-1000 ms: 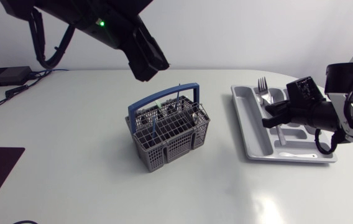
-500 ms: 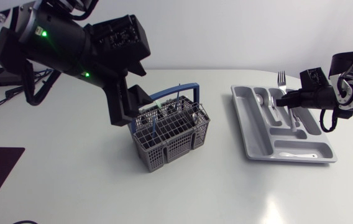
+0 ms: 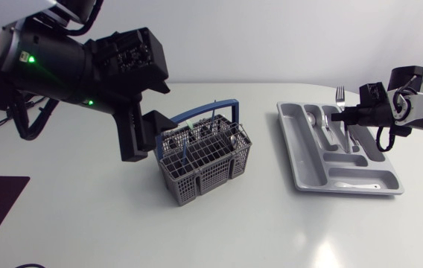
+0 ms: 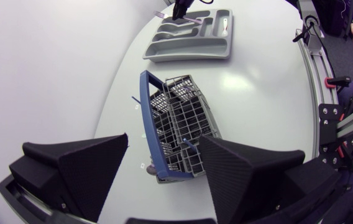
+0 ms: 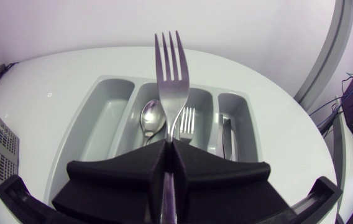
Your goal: Unload the cutlery basket into the drawer organizer.
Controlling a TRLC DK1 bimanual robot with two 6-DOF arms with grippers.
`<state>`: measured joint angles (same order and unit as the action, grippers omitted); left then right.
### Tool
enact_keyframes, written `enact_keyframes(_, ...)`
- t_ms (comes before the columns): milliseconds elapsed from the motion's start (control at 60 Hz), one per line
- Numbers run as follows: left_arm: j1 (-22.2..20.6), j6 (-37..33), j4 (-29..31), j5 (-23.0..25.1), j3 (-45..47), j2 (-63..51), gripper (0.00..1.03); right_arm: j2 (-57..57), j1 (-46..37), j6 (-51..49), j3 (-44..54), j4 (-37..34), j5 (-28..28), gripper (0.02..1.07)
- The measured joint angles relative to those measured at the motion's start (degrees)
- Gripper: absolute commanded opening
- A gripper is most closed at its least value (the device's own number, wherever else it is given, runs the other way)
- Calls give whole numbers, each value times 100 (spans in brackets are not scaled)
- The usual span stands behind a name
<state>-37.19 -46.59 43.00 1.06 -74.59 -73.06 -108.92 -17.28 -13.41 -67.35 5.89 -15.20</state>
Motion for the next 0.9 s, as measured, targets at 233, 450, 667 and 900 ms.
enact_keyframes(233,0,0,-46,0,46,61,97,-223,-48,17,-162,20,20,12)
enact_keyframes(450,-4,0,-52,0,68,70,97,-407,-85,103,-302,33,20,12)
enact_keyframes(667,-9,0,-52,0,79,70,97,-623,-87,214,-452,33,17,12)
enact_keyframes(900,-9,0,-50,0,157,81,97,-822,-157,538,-758,-125,-256,12)
